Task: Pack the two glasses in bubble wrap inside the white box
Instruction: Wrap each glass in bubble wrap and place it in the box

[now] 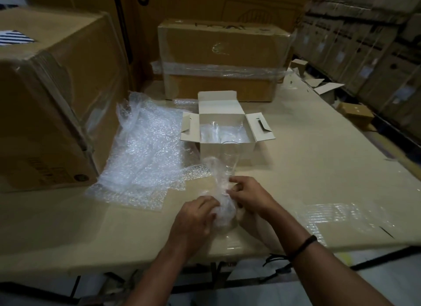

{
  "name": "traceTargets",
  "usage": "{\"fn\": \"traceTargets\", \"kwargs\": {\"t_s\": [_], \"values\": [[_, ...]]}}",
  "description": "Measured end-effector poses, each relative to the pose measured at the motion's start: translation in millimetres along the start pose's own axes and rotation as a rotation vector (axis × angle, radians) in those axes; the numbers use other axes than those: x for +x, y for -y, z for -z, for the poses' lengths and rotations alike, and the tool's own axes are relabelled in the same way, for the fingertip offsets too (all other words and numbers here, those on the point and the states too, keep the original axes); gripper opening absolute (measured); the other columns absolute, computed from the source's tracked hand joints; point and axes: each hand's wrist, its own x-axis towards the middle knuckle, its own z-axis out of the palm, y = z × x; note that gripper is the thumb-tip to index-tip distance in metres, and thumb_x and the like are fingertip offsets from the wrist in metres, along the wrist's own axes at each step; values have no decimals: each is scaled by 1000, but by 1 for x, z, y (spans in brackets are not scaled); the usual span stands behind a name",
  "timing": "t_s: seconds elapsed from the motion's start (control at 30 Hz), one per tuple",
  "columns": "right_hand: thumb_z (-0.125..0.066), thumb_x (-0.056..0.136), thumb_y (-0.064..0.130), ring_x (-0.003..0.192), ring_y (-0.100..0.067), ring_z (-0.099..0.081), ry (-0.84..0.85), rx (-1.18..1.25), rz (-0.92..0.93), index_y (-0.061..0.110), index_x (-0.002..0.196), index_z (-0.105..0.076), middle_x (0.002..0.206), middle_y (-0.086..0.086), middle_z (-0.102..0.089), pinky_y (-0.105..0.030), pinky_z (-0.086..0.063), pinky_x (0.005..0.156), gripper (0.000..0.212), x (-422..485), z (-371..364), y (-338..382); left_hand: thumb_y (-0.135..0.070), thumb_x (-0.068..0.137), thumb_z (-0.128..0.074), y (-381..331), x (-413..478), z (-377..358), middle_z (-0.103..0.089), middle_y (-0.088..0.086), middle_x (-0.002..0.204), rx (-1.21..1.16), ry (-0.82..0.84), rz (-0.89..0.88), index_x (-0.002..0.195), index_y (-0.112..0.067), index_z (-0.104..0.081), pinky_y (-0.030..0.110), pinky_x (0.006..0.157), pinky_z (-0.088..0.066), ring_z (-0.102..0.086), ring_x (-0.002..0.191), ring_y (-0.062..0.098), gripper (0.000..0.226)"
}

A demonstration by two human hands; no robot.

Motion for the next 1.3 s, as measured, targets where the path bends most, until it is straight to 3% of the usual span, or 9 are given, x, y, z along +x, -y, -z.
{"fn": "traceTargets", "kwargs": {"t_s": [0.13,0.23,0.33,0.53,0.67,0.77,0.93,1.13,1.3], "values": [[-63,91,13,45,-11,-47,-75,-87,-57,9,70,-58,57,-2,-52,-22,-38,47,22,4,14,-5,-57,76,-54,1,4,3,-61,-7,122,175,90,330,129,-27,-56,36,85,-38,-58,105,17,61],[-67,90,22,56,-14,-53,-207,73,-32,11,72,-56,63,-2,-55,-27,-44,56,24,2,29,-13,-64,79,-41,-2,6,1,-66,-8,102,354,80,333,94,-28,-67,36,76,-34,-59,92,20,47],[-72,87,17,62,-17,-63,-262,370,-32,-4,86,-59,70,-8,-65,-32,-54,60,24,-5,54,-17,-57,84,-47,-14,13,2,-60,-6,71,364,-27,383,63,-26,-49,32,64,-33,-57,68,22,37],[-67,86,0,46,-18,-41,-203,625,-78,12,75,-41,58,-10,-47,-25,-40,40,31,-15,96,-27,-36,88,-68,-40,29,0,-61,-16,71,-145,-120,654,82,-37,-58,28,63,-47,-56,63,11,12],[-69,85,3,53,-17,-48,-179,395,11,11,67,-44,61,-9,-51,-27,-42,50,32,-14,105,-34,-20,89,-69,-44,35,0,-46,-13,57,-563,-51,690,58,-24,-55,27,59,-35,-41,55,5,34],[-66,81,-9,72,-21,-62,-146,457,43,12,68,-41,74,-9,-63,-30,-54,65,36,-10,106,-39,-14,89,-64,-53,43,4,-42,-1,63,-860,-92,755,68,-6,-51,24,62,-37,-41,58,10,26],[-53,80,-26,72,-27,-65,-76,628,-21,7,97,-53,96,-17,-70,-41,-58,62,37,-12,109,-42,15,77,-58,-51,49,2,-57,5,73,-1336,-168,984,76,-15,-45,20,53,-44,-52,59,12,33],[-62,81,-14,76,-22,-65,-201,306,12,22,117,-66,102,-19,-69,-41,-57,72,51,-17,119,-49,22,79,-56,-50,48,-6,-67,8,81,-1201,-291,1044,89,-13,-51,25,56,-50,-60,64,16,37],[-45,90,-16,66,-14,-59,-175,506,6,29,128,-59,107,-7,-73,-22,-47,56,61,-27,136,-50,16,86,-53,-57,50,-18,-63,8,99,-888,-224,976,114,-13,-57,23,45,-44,-54,57,14,40]]}}
